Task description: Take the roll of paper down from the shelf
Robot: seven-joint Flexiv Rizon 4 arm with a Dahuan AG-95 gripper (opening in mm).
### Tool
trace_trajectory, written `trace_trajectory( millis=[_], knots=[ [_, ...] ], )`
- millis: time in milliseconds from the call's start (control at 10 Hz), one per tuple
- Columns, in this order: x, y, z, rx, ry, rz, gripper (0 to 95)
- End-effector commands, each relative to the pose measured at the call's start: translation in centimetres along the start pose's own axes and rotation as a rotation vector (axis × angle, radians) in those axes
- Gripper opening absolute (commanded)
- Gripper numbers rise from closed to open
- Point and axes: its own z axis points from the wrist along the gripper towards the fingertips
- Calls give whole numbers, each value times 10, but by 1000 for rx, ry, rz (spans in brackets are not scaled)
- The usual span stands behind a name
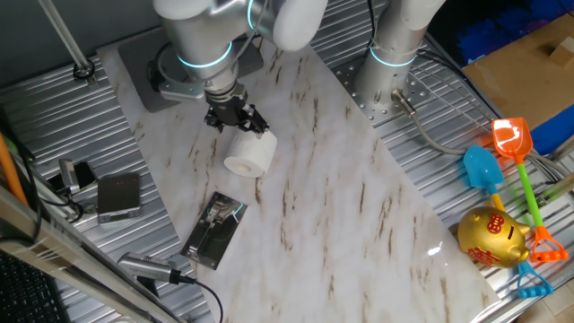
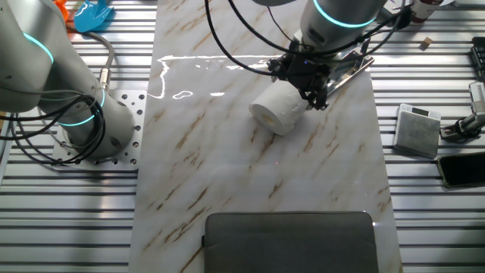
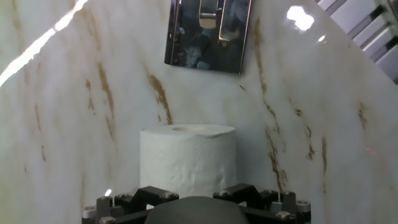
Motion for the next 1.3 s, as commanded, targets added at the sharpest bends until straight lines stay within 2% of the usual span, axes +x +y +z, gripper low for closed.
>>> trace_trajectory(
  millis=[100,400,500,700,800,1100,1200,1300],
  knots=[
    [-1,-1,0,-1,0,1,950],
    [-2,-3,0,-3,-1,-5,950],
    [-5,-10,-2,-8,-7,-18,950],
    [-20,-35,-8,-8,6,-45,950],
    [-29,-48,-8,-8,6,-61,760],
    [-53,-82,-4,-9,4,-102,760],
    [-60,-89,-2,-7,5,-102,570],
    [-68,-97,0,-6,-3,-96,190]
  ],
)
